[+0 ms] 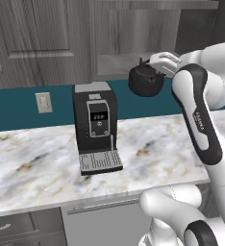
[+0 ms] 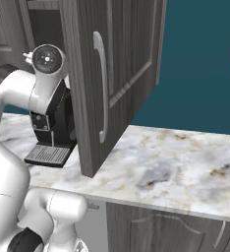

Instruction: Open the cabinet, pick the kettle from the cabinet, and place it in the sink.

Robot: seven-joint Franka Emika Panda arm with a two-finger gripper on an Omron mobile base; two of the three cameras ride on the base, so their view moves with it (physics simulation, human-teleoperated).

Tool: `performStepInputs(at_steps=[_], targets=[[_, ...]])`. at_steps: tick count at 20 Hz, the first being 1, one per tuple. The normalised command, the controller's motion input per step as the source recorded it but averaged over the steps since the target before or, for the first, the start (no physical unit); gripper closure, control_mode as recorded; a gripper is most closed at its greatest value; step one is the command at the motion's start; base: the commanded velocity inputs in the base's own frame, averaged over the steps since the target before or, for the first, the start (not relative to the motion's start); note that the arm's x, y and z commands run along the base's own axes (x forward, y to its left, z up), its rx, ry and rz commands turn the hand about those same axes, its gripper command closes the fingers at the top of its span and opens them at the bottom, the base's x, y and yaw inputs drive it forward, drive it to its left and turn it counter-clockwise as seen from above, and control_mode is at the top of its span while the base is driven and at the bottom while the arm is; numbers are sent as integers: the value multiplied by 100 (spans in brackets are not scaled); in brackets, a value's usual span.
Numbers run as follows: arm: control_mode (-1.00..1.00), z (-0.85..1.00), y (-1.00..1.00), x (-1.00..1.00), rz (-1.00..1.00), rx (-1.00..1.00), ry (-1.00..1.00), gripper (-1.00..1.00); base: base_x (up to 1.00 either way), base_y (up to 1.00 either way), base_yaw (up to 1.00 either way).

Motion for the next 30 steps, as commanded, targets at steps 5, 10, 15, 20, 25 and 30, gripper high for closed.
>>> performStepInputs(at_steps=[5, 10, 15, 20, 25, 30], targets=[[-100, -9, 15, -35, -4, -1, 9, 100, 0, 0, 0], [-100, -16, 11, -25, 0, 0, 15, 100, 0, 0, 0], [-100, -21, 4, -20, 0, 0, 12, 100, 0, 0, 0], [-100, -23, 1, -18, 0, 0, 3, 100, 0, 0, 0], [-100, -19, 2, -11, 0, 5, 1, 100, 0, 0, 0], [-100, -20, 4, -10, 0, 4, 0, 100, 0, 0, 0]])
